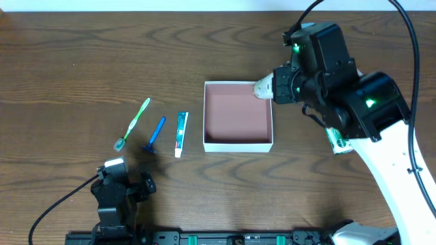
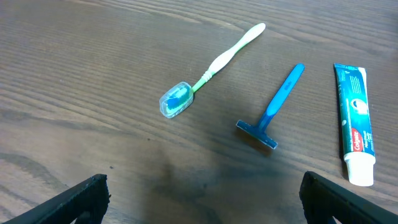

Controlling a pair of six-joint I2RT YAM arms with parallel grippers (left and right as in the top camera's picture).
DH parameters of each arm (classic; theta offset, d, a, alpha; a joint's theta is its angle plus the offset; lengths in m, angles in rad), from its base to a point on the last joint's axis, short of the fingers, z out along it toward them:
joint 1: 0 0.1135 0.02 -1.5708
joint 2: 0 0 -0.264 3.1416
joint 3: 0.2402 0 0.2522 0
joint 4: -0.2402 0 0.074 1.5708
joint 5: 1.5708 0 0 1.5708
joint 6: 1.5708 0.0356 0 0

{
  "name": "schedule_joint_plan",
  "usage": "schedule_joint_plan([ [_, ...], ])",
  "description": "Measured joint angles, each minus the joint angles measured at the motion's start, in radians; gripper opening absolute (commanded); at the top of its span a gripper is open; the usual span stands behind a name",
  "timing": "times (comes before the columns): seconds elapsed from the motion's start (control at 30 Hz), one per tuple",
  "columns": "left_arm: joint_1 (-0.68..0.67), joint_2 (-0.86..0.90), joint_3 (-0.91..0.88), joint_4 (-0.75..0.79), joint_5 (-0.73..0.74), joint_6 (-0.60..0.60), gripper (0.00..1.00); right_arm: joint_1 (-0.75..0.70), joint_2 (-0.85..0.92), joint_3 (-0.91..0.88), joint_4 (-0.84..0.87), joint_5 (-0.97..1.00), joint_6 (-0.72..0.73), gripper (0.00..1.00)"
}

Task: Pack container
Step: 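Carry the lotion tube with the right gripper and stand it in the box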

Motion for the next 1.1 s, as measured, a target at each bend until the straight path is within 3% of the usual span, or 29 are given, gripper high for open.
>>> schedule_joint_plan([
  [0.2, 0.0, 0.0, 0.0, 0.0, 0.0, 0.0, 0.98, 0.047, 0.044, 0.0, 0.008, 0.002, 0.037, 0.01],
  [0.7, 0.0, 0.0, 0.0, 0.0, 0.0, 0.0, 0.98, 0.097, 0.45, 0.0, 0.238, -0.077, 0.106, 0.03],
  [0.73, 0.0, 0.0, 0.0, 0.0, 0.0, 0.0, 0.98, 0.097, 0.462, 0.0, 0.244, -0.082, 0.111, 0.14],
  [0.77, 0.0, 0.0, 0.0, 0.0, 0.0, 0.0, 0.98, 0.097, 0.465, 0.003, 0.257, -0.086, 0.114, 0.4],
  [0.8, 0.0, 0.0, 0.0, 0.0, 0.0, 0.0, 0.98, 0.097, 0.465, 0.003, 0.257, -0.088, 0.124, 0.57],
  [0.87, 0.0, 0.0, 0.0, 0.0, 0.0, 0.0, 0.98, 0.097, 0.465, 0.003, 0.257, -0.101, 0.127, 0.82],
  [1.03, 0.0, 0.0, 0.0, 0.0, 0.0, 0.0, 0.98, 0.097, 0.464, 0.005, 0.26, -0.119, 0.11, 0.99],
  [1.1, 0.0, 0.0, 0.0, 0.0, 0.0, 0.0, 0.98, 0.097, 0.454, 0.006, 0.253, -0.111, 0.101, 0.99],
])
